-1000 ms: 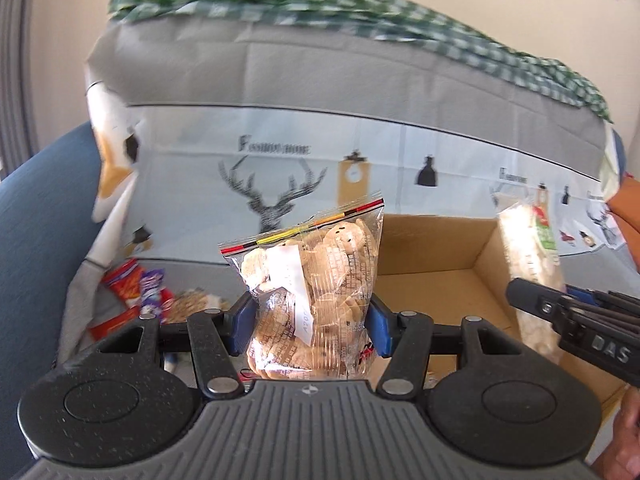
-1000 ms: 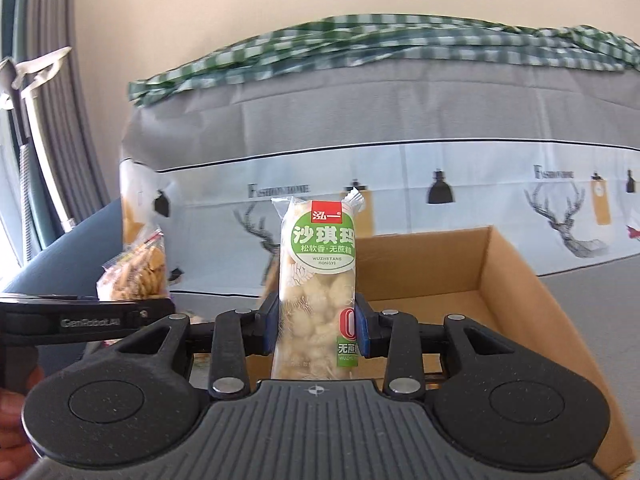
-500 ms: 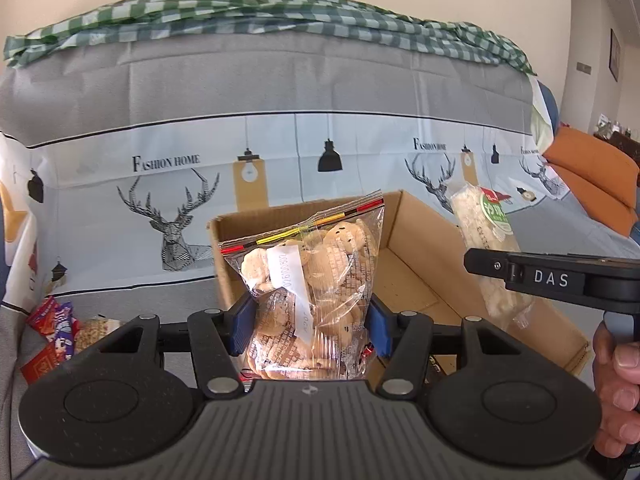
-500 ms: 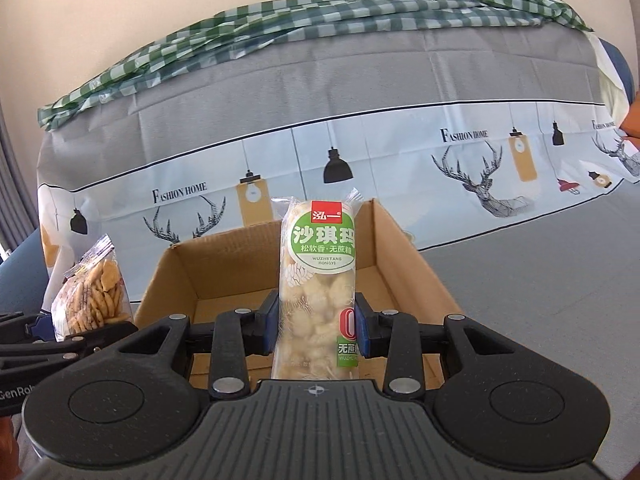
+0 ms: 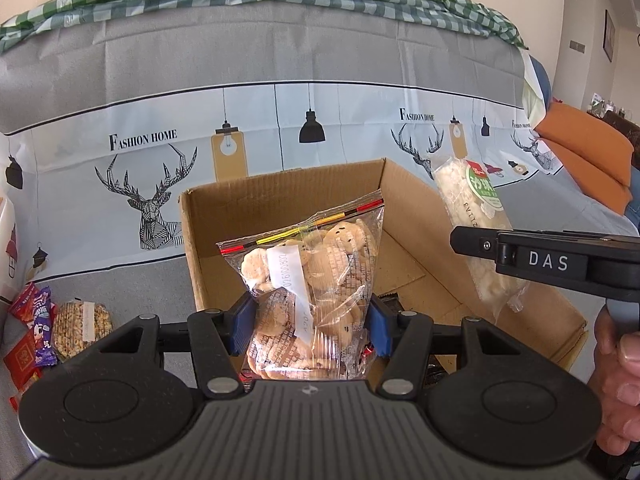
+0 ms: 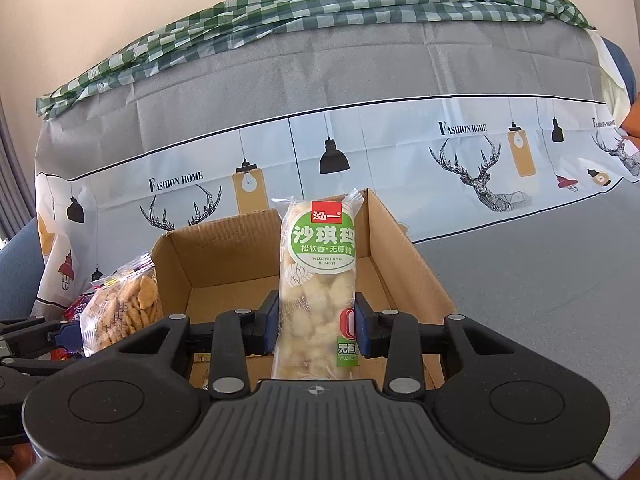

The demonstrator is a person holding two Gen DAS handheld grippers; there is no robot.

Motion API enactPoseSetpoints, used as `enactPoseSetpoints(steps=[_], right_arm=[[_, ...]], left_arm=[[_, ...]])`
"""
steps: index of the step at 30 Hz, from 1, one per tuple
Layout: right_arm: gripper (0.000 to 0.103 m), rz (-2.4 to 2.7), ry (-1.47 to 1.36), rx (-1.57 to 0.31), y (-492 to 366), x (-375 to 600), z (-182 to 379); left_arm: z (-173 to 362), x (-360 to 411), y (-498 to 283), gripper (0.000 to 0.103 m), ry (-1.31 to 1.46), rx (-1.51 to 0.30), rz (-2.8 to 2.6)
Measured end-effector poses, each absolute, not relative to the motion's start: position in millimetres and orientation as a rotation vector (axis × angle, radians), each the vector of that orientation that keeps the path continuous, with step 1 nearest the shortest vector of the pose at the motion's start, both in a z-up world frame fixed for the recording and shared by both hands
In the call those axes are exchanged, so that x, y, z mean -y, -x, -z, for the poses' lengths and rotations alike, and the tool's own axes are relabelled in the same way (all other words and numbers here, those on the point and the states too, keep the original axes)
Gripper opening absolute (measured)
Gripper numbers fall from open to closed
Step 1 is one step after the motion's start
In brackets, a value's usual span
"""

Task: Organize snacks
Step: 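Carry the cookie bag in the left gripper while the right gripper holds the sachima bag over the box, then open the left gripper to drop the cookie bag while the right gripper releases the sachima bag into the box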

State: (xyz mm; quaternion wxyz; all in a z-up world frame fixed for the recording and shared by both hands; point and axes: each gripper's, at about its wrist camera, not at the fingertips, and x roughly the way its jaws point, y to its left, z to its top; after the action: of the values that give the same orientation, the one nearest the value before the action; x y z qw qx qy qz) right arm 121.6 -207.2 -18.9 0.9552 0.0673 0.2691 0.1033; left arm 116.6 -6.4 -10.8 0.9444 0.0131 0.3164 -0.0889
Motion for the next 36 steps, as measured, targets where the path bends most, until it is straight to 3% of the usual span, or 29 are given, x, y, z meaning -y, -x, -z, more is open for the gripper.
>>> enactPoseSetpoints(steps=[36], right_arm=[[0.038, -0.220, -0.110, -0.563, -124.5, 204.4, 21.2]], left_arm=[[16.4, 7.2, -121.6, 0.062, -0.014, -0.690, 0.180]])
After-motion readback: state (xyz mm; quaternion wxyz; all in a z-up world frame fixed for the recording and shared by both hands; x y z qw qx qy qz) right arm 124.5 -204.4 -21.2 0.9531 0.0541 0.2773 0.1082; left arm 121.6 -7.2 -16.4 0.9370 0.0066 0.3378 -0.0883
